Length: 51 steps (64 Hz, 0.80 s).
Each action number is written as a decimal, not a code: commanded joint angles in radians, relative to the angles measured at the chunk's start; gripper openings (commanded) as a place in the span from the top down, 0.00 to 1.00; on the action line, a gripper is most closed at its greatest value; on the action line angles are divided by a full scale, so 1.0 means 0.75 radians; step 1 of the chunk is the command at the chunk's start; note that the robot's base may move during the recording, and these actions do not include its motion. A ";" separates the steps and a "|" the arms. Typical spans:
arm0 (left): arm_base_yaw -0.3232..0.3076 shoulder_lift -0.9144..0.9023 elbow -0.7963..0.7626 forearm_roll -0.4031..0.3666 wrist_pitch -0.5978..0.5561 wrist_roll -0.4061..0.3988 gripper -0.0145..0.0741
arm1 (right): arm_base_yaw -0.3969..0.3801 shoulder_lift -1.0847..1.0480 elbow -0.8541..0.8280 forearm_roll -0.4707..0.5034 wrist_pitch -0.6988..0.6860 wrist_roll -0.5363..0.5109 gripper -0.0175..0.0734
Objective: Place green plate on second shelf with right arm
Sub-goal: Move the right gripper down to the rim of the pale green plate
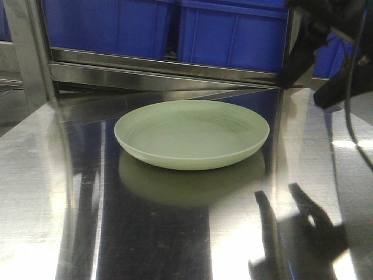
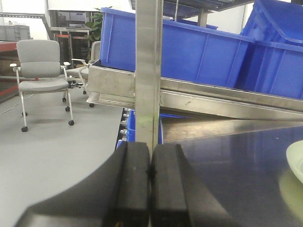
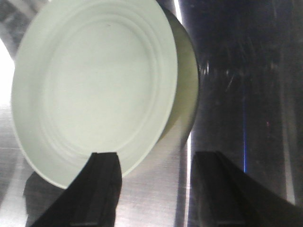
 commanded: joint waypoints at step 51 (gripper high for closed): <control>-0.004 -0.005 0.056 -0.006 -0.109 -0.008 0.69 | 0.023 0.232 -0.050 0.308 -0.198 -0.054 0.30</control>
